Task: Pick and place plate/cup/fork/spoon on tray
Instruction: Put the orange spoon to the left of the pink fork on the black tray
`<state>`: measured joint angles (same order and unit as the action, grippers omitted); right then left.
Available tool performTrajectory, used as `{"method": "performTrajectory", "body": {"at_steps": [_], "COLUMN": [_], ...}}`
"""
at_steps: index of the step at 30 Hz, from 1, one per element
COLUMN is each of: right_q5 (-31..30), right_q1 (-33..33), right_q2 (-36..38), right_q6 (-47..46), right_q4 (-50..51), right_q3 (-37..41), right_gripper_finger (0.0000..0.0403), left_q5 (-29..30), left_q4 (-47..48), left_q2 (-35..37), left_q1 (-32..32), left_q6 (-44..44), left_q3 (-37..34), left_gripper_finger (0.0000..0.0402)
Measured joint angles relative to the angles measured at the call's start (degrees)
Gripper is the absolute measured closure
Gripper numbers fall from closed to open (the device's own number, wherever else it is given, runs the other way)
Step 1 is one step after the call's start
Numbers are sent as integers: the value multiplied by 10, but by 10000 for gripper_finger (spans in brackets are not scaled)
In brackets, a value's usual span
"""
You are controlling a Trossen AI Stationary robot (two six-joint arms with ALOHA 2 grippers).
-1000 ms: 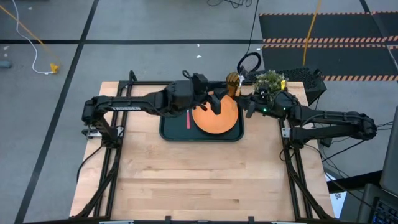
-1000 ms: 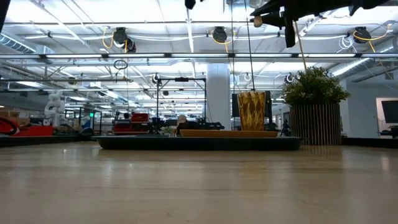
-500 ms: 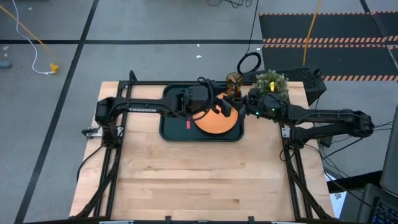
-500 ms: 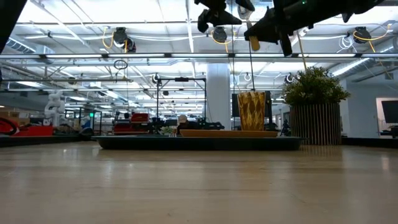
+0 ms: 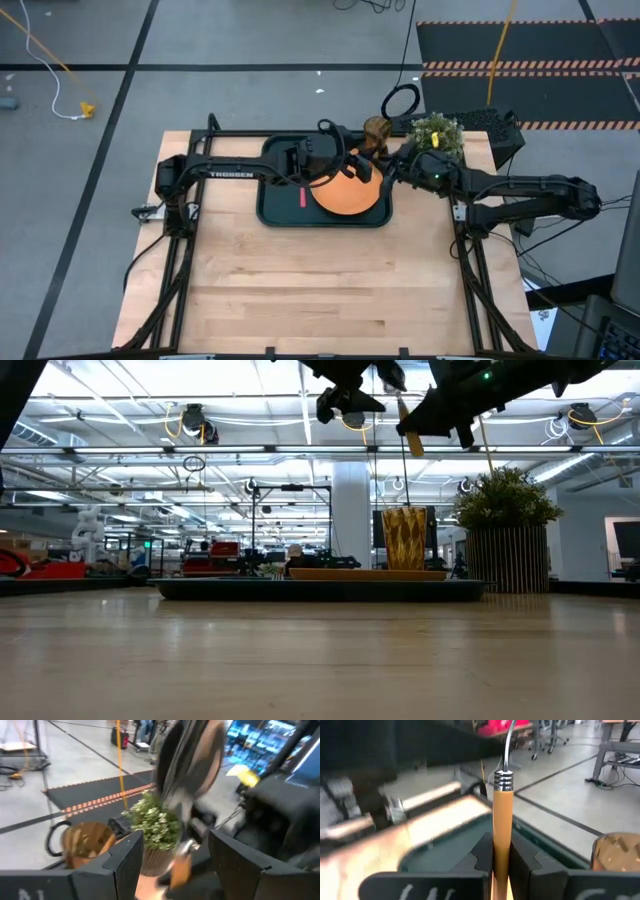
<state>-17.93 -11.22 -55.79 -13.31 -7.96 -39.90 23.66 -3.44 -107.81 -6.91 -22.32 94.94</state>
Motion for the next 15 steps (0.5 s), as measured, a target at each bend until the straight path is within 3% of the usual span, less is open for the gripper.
{"method": "performTrajectory", "body": {"at_steps": [10, 15], "right_q5": [-16, -15], "right_q1": [12, 14], "right_q2": [-9, -8], "right_q6": [49, 65], "right_q4": [11, 12], "right_q3": [0, 0], "right_gripper_finger": [385, 385], "left_q5": [-32, -32], "left_q4": [37, 52], "left_q2": [0, 0], "left_q1": [-2, -3], "left_q6": [-39, -53], "left_q3": [0, 0], "left_gripper_finger": [178, 214]}}
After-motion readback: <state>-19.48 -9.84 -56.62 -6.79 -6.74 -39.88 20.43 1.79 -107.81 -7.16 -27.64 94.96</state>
